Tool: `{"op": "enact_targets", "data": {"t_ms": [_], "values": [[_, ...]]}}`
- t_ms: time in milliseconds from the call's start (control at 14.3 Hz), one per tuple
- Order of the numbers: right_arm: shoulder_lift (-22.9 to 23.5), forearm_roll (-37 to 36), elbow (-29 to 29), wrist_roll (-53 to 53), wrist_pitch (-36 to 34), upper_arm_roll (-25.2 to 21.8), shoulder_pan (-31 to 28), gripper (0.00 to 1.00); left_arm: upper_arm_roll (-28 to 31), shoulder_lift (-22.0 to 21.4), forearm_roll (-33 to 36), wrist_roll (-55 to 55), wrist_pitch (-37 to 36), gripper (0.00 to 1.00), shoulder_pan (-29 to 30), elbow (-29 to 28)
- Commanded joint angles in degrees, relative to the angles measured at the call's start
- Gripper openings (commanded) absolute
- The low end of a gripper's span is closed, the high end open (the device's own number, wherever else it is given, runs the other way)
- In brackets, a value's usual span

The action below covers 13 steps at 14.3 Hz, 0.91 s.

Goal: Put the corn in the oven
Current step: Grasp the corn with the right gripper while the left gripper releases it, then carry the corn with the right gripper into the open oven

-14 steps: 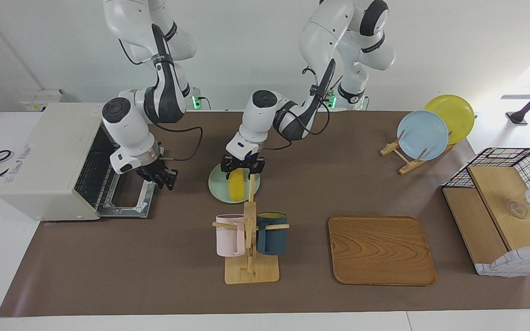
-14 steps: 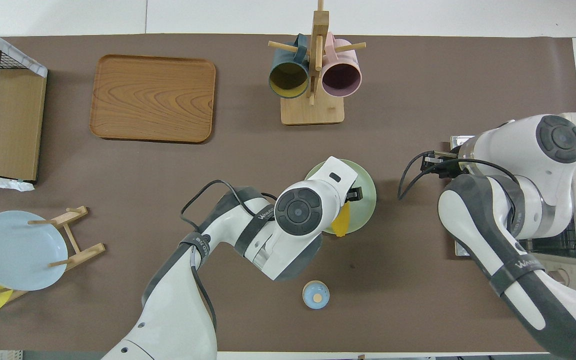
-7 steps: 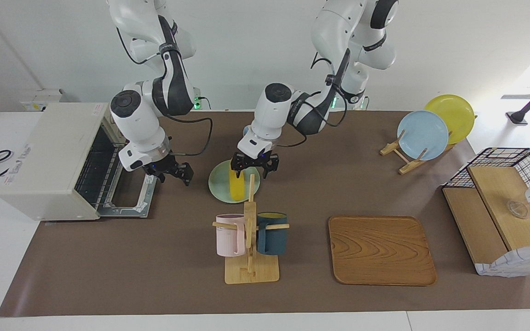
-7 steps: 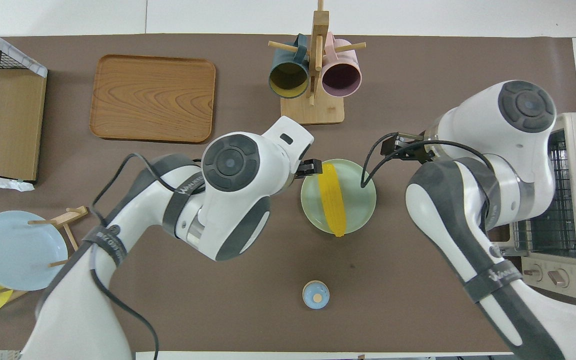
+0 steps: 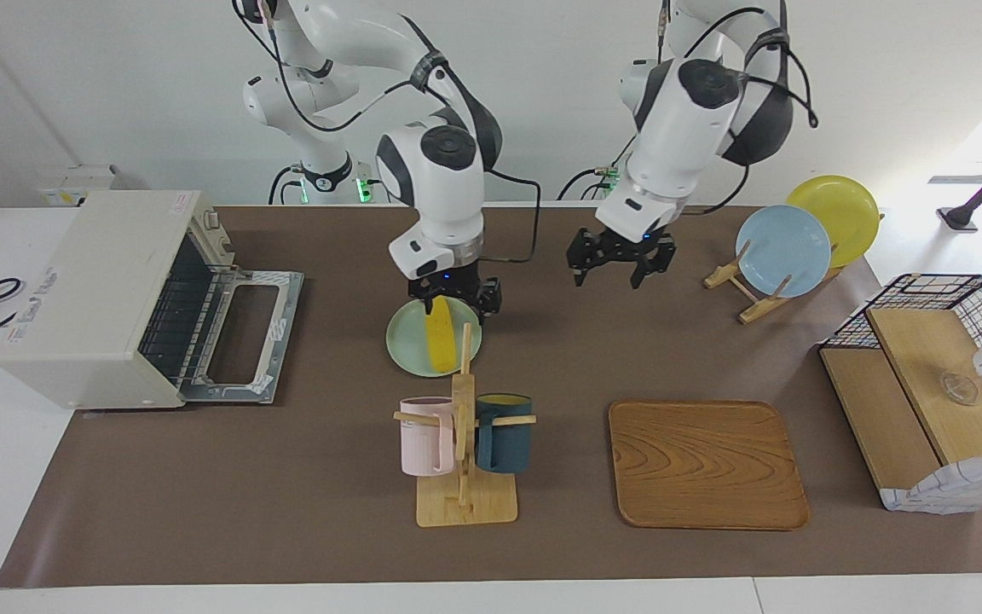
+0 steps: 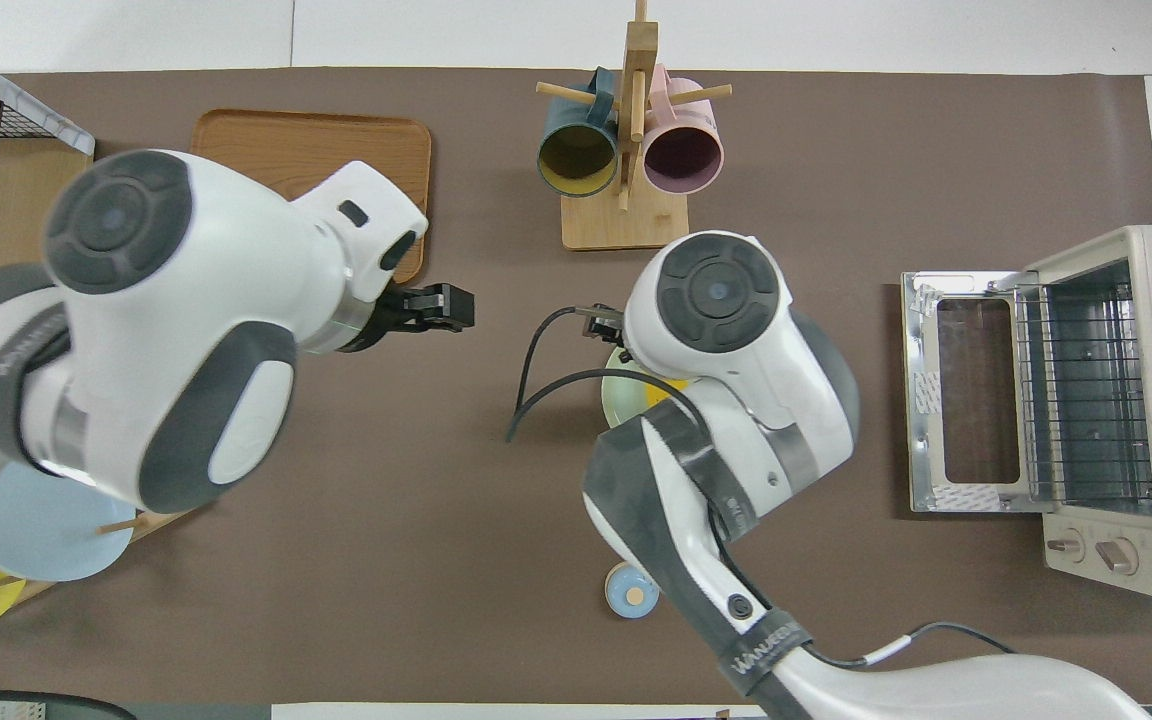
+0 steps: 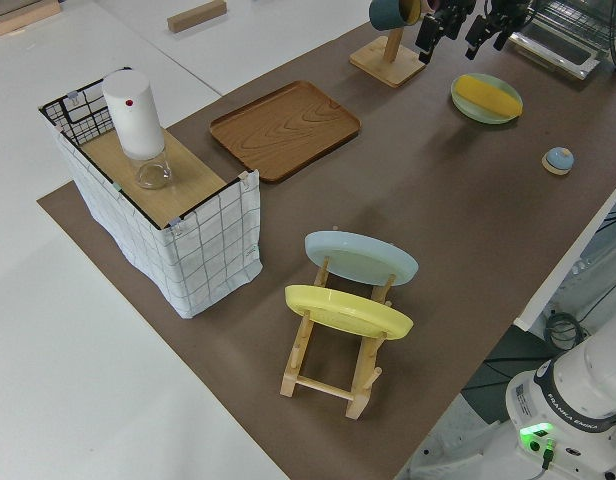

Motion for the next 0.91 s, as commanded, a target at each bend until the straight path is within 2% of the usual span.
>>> {"op": "enact_targets", "data": {"t_ms": [0,140,280,351,491,701,771,841], "values": [[7.46,-3.88,4.35,2.55,2.52,-0.44,1.23,1.0,-0.56,-3.6,-0.45,7.72,-6.39,1.0,6.66,0.71],[7.55,-3.88,2.77,2.64,4.02,-0.35,1.31,0.79,-0.38,-4.74,0.42,9.76,-10.95,1.0,10.17,2.65],[7.2,-3.62,0.14,2.64,7.09,-0.26,1.4,0.57,-0.47,-6.32,4.11,10.72,-14.56,1.0,11.51,3.79],[6.68,-3.62,-2.05,2.64,8.06,-0.26,1.4,0.54,-0.21,-7.89,4.64,10.73,-16.32,1.0,12.21,3.71],[6.58,-3.27,-2.33,2.64,7.55,-0.17,1.4,0.54,0.58,-9.75,4.65,10.29,-18.7,1.0,12.74,3.71],[5.62,-3.0,-5.23,2.72,7.72,-0.17,1.4,0.54,0.5,-10.37,4.65,10.12,-21.17,1.0,12.74,3.36],[5.36,-3.0,-5.32,2.73,7.63,-0.17,1.49,0.48,0.5,-10.37,4.74,10.29,-21.09,1.0,12.74,3.44],[5.35,-3.0,-5.32,2.73,7.63,-0.17,1.4,0.32,0.58,-9.67,4.74,10.64,-21.0,1.0,12.74,3.62]]}}
